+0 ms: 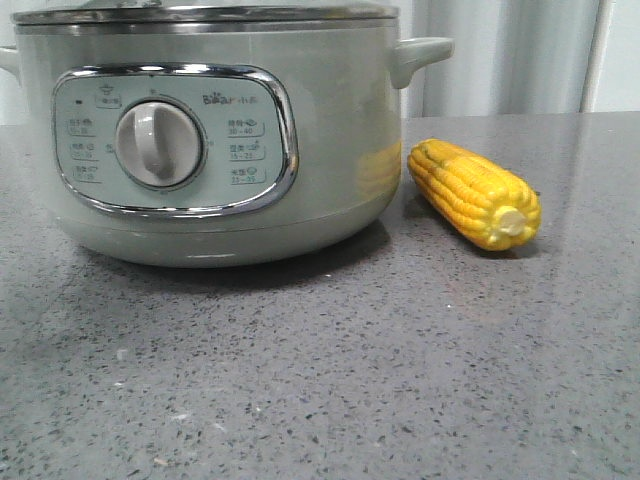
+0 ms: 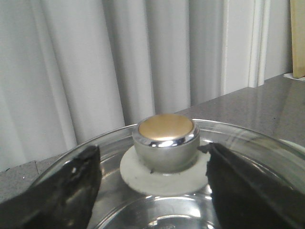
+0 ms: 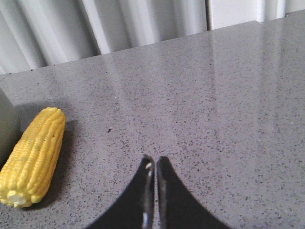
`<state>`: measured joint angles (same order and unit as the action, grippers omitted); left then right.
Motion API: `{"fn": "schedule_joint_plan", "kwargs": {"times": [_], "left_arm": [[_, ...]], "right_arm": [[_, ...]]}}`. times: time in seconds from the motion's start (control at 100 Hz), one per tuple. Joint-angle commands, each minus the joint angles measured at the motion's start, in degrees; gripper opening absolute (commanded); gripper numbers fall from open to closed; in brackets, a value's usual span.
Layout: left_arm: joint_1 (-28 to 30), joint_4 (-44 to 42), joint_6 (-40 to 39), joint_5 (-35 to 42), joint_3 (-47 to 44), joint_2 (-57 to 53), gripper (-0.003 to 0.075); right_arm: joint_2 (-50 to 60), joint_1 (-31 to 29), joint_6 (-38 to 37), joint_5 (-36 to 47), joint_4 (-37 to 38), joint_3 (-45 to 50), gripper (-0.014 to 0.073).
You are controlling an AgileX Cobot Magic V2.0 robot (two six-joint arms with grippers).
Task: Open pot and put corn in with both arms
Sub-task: 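Grasp the gold knob of the glass lid with the left gripper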
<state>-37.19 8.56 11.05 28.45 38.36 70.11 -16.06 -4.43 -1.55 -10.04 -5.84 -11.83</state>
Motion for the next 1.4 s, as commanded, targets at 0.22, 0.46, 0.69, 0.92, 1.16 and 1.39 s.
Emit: {"fn": "schedule_joint_plan", "kwargs": {"times": [0.22,0.46,0.69,0.92,1.16,1.39], "left_arm": [[-0.7,-0.4,-0.3,4.7,7.1,4.5,0.0431],[-0.7,-0.4,-0.3,2.4,12.0,9.0,0.0431],[-0.7,-0.3,-0.3,1.4,13.7,10.2,0.0377],[-0.7,1.3,-0.4,0.7,13.7,10.2,0.0017],[-0.7,1.3,-0.4,1.5,13.7,10.1,-0.0020],[-0.7,1.4,1.1,4.3,13.7,7.5,-0.0020]], "right_arm": [[-0.9,-0.4,0.1,4.8,-0.1,-2.1,-0.0074],[-0.9,-0.4,0.1,4.8,-0.1,-2.1,-0.0074],[-0.9,-0.4,0.1,4.8,-0.1,-2.1,-0.0074],[-0.9,-0.4,0.1,4.6,-0.1,-2.1,-0.0074],[-0.9,-0.4,0.1,4.6,-0.1,-2.1,-0.0074],[-0.9,-0.4,0.1,4.6,-0.1,-2.1,-0.0074]]}}
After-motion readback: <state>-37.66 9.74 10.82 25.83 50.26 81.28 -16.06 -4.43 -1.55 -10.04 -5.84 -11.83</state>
